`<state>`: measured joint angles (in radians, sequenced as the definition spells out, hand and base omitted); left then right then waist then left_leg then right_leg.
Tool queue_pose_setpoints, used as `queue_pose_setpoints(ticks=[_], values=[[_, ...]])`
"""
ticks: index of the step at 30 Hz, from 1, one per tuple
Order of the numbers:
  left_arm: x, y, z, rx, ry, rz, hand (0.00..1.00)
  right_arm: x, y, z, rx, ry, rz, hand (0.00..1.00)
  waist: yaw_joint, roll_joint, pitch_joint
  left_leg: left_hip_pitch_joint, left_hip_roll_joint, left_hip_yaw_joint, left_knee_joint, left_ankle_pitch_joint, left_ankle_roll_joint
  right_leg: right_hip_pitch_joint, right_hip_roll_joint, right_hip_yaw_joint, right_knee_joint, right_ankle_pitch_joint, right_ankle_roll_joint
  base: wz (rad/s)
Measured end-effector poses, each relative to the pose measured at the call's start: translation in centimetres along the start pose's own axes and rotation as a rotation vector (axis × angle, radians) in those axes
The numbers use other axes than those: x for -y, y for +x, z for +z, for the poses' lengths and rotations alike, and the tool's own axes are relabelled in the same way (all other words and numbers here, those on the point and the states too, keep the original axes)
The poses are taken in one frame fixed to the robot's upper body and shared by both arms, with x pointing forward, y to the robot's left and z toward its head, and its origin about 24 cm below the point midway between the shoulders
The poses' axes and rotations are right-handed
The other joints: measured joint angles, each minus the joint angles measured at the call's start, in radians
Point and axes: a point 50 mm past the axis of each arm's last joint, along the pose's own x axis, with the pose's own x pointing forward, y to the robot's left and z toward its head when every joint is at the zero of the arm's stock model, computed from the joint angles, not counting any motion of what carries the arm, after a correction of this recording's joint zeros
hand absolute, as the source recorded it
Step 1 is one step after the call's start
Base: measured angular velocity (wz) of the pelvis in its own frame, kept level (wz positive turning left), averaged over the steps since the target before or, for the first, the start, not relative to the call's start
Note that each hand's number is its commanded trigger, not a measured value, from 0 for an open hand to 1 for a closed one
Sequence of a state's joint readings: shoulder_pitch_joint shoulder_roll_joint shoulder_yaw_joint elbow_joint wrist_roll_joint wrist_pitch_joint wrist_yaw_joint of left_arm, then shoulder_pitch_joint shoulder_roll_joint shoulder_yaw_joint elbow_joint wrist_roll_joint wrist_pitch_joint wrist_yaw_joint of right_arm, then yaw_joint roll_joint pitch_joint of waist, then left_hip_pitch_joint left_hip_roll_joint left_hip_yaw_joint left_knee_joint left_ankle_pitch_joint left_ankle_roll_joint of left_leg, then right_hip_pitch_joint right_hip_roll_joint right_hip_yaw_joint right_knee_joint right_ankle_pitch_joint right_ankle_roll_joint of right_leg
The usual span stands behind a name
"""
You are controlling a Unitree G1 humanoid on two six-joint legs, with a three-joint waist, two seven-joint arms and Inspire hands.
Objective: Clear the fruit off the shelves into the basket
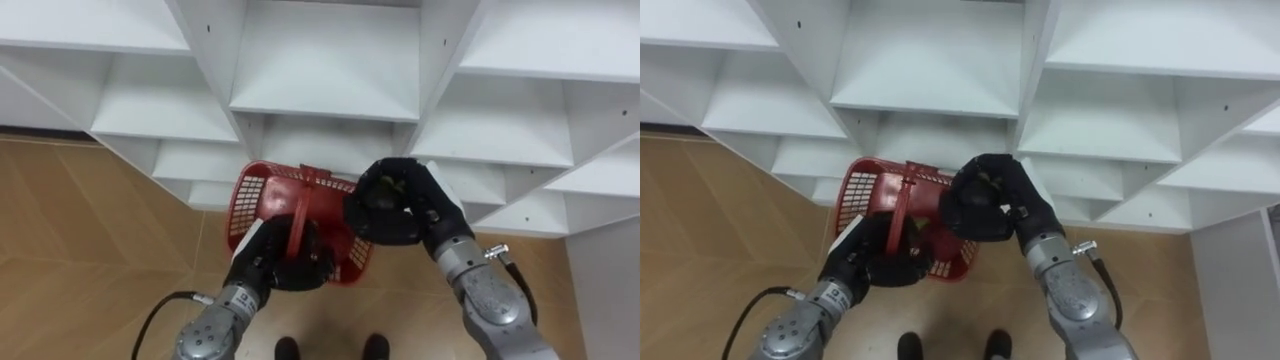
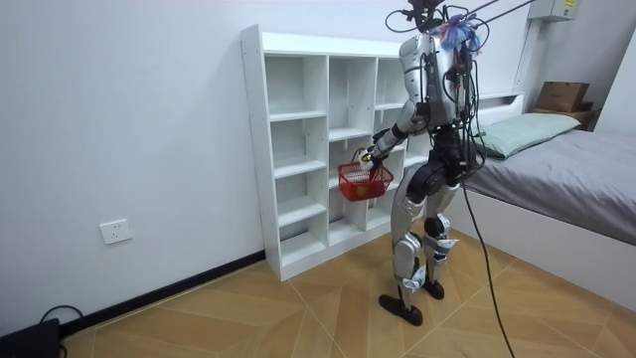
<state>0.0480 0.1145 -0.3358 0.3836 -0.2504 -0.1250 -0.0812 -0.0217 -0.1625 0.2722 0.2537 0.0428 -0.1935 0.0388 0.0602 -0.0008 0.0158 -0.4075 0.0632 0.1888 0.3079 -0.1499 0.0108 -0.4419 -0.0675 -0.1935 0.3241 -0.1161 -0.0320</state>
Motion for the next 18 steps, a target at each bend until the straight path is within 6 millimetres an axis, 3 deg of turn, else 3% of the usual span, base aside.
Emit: queue_pose_setpoints(ticks=[3, 18], values=[[0.5, 0.1, 0.0, 0.006, -0.068, -0.009, 1.0, -0.4, 0.1, 0.0, 0.002, 0.028, 0.022, 1.0, -0.001, 0.009, 0.0057, -0.002, -0.001, 0.0, -0.001, 0.0, 0.0, -0.002, -0.001, -0.001, 0.001, 0.0, 0.0, 0.0], [1.6, 0.3, 0.0, 0.007, -0.086, -0.057, 1.0, -2.4, 0.5, 1.3, 0.059, 0.058, 0.11, 1.0, -0.003, 0.012, 0.005, -0.02, 0.0, 0.002, 0.002, 0.0, 0.0, -0.02, -0.002, 0.001, 0.003, -0.001, 0.0, 0.0]])
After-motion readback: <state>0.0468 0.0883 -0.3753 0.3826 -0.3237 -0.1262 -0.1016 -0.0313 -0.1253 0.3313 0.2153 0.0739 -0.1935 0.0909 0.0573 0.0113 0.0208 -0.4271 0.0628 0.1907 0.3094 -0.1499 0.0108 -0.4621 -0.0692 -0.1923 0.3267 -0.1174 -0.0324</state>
